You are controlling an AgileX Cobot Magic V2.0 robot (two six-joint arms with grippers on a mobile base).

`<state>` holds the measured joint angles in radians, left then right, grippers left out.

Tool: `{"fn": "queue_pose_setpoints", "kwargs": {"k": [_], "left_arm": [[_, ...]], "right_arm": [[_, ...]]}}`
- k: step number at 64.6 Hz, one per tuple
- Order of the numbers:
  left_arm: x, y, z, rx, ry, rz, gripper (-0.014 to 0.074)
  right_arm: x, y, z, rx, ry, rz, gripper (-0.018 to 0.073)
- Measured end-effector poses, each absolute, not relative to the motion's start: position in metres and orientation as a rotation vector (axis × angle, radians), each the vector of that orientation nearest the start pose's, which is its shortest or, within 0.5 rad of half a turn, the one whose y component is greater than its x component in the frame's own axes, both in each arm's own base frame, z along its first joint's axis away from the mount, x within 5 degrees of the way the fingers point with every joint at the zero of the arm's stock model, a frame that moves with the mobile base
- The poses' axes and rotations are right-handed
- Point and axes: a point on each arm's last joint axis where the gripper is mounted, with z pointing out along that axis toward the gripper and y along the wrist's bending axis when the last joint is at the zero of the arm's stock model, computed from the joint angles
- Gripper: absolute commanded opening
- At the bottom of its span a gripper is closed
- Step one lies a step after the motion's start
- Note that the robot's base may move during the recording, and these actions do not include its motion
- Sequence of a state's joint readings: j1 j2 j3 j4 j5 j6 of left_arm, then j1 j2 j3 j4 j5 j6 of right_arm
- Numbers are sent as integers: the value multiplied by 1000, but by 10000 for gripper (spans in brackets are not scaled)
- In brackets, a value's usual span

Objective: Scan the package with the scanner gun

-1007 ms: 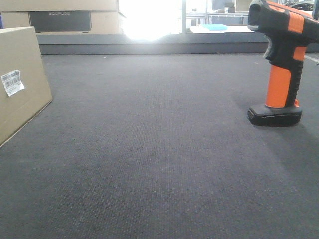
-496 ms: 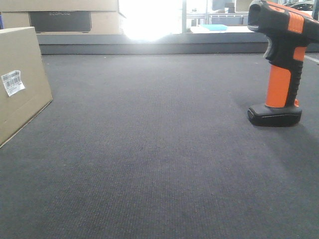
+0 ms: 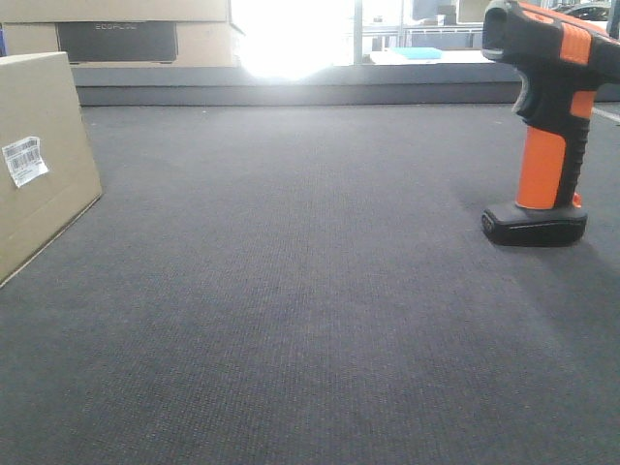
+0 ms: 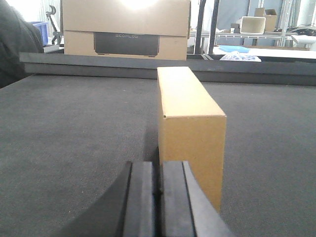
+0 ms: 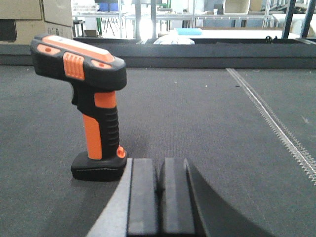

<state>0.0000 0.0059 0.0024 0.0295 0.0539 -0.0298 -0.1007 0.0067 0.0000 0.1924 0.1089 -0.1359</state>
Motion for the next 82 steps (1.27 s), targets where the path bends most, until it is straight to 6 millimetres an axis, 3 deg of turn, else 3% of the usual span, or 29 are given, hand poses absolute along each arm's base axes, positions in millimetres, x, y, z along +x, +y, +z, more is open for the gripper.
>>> {"fn": "queue_pose_setpoints", "kwargs": {"k": [82], "left_arm": [[57,0,207,-2,1546,1,-111]], "right_arm": [[57,-5,204,151,1582,-17,-151]]}}
